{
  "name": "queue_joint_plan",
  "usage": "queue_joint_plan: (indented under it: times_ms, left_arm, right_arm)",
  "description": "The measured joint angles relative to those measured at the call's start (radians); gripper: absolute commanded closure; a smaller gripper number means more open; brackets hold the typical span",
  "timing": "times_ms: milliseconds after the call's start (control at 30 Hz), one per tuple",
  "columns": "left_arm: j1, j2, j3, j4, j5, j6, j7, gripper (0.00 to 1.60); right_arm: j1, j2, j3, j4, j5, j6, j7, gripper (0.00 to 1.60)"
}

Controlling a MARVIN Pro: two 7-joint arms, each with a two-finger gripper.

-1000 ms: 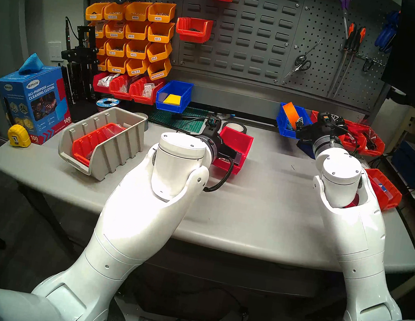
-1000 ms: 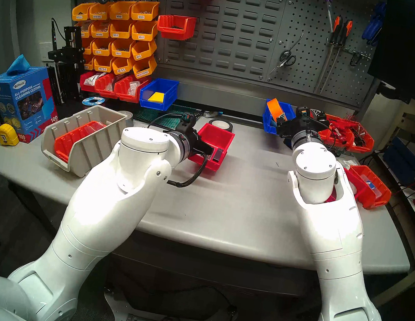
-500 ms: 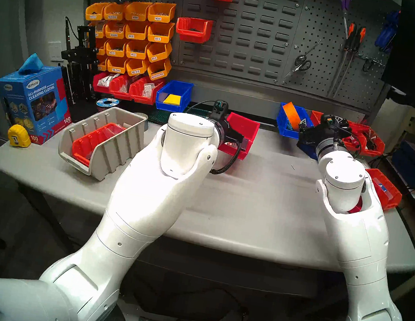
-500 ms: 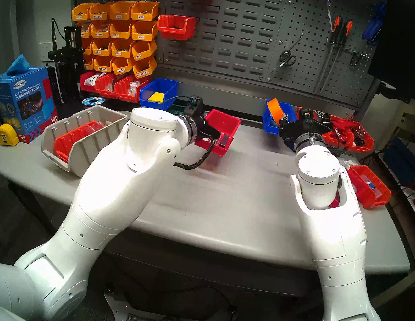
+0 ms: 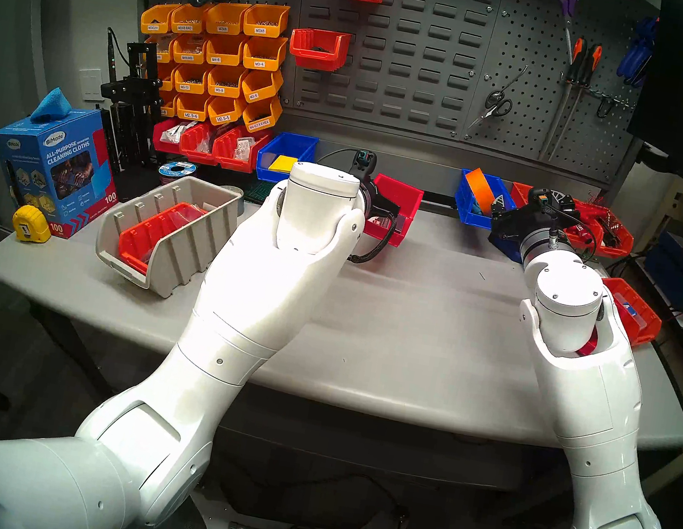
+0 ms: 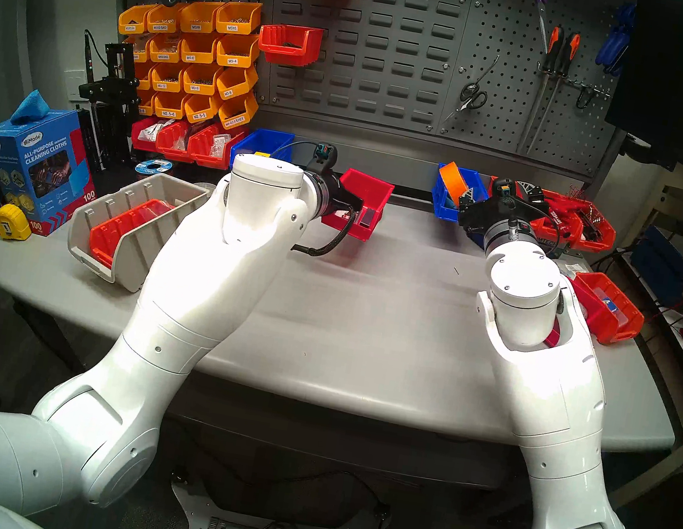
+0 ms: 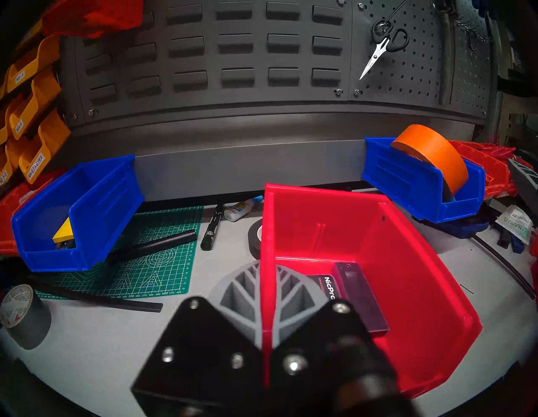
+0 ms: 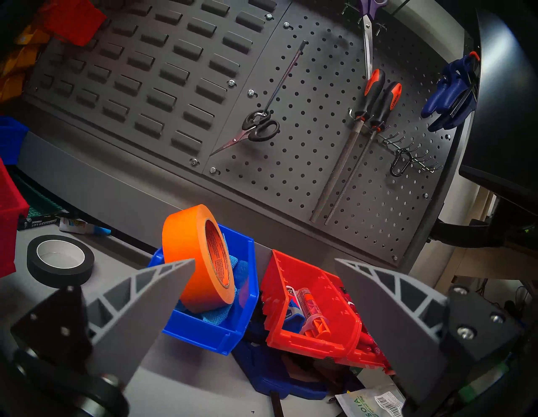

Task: Hang all the unorganized tool boxes onto the wall

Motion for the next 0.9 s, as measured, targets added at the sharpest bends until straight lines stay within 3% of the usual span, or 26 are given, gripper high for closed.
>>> queue_joint_plan:
  times_ms: [900]
  left_arm:
    - [-0.205,-0.077,-0.085,0.349,0.12,-0.116,-0.114,1.6]
  right_arm:
    - [-0.025,0.014,0.015,-0.036,-0.005,0.012,-0.014,0.0]
